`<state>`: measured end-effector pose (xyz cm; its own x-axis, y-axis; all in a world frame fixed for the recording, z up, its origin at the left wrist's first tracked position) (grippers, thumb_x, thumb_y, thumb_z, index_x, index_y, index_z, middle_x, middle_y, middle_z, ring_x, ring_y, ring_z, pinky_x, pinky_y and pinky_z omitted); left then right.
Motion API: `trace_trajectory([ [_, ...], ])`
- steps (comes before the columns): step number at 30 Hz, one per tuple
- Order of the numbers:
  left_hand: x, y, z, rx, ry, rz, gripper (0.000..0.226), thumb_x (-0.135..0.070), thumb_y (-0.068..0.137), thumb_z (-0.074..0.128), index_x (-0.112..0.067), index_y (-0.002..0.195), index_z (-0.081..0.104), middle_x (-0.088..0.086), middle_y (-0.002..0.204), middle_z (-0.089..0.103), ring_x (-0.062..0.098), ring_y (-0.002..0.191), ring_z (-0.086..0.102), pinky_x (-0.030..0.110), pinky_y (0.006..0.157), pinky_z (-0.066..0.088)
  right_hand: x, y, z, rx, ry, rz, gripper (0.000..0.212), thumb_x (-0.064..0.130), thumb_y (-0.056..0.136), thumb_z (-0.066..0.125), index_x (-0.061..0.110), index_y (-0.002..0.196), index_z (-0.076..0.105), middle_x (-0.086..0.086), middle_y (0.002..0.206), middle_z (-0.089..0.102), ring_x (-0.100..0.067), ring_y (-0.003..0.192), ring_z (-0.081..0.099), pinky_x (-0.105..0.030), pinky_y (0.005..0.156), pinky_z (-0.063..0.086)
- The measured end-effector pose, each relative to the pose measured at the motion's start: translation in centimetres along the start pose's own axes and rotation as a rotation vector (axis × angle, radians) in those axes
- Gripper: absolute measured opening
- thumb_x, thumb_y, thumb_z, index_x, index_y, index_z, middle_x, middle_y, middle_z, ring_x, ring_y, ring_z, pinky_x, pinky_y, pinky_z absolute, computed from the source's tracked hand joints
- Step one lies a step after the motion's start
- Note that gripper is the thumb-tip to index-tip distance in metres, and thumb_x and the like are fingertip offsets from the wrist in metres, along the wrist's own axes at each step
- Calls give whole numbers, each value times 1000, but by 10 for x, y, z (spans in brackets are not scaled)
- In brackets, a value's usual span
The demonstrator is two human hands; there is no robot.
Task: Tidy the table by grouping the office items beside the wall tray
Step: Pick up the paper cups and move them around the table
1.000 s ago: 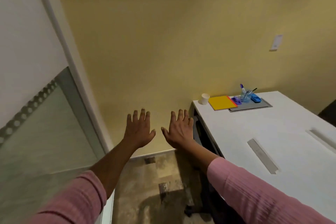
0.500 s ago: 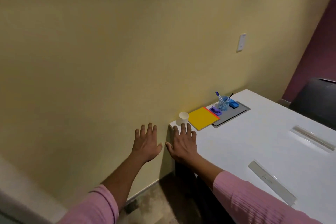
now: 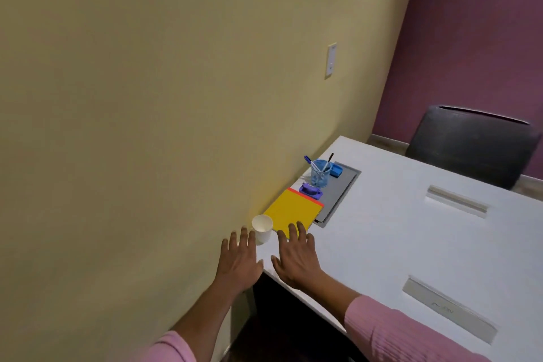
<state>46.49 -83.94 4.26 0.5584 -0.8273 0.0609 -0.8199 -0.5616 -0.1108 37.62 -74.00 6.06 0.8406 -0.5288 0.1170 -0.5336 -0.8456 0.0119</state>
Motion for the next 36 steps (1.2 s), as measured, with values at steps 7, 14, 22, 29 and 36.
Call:
trace_trajectory([
  [7, 15, 78, 28, 44, 20, 166, 80, -53, 92, 39, -10, 151, 8, 18, 159, 12, 39, 143, 20, 50, 113, 23, -7, 58, 33, 74, 8, 113, 63, 49, 92, 46, 17, 144, 29, -21, 156, 23, -42, 147, 8, -56, 113, 21],
  [14, 11, 117, 61, 104, -54, 209, 76, -46, 93, 43, -8, 150, 10, 19, 159, 15, 32, 142, 24, 41, 114, 24, -14, 93, 64, 101, 59, 162, 50, 23, 96, 49, 18, 143, 35, -22, 155, 25, -42, 147, 8, -55, 113, 21],
  [22, 13, 150, 81, 97, -237, 159, 79, -41, 93, 48, -3, 150, 9, 19, 158, 15, 28, 145, 21, 33, 117, 21, -14, 140, 85, 60, 9, 43, 31, 17, 95, 54, 11, 125, 54, -25, 145, 42, -45, 142, 27, -53, 106, 35],
  [29, 28, 167, 88, 87, -313, 162, 82, -41, 89, 59, -4, 149, 16, 14, 155, 27, 24, 142, 29, 31, 115, 26, -8, 162, 104, 46, -40, -92, 24, 27, 84, 72, 19, 106, 68, -16, 144, 48, -41, 140, 34, -50, 105, 40],
  [36, 33, 176, 94, 118, -371, 145, 74, -44, 90, 58, -13, 146, 22, 2, 144, 42, 16, 128, 43, 23, 99, 41, -7, 169, 108, 66, -15, -137, 13, 28, 80, 76, 19, 89, 73, -9, 138, 55, -38, 137, 40, -45, 99, 47],
])
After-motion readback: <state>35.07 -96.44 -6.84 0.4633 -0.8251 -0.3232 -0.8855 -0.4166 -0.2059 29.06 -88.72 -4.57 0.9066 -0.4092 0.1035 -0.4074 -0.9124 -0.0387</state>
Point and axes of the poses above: each hand's wrist, its own y-axis towards the middle knuckle, its own z-axis out of the palm, x = y × z, the point moved 9 cm from there along y, towards the middle knuckle
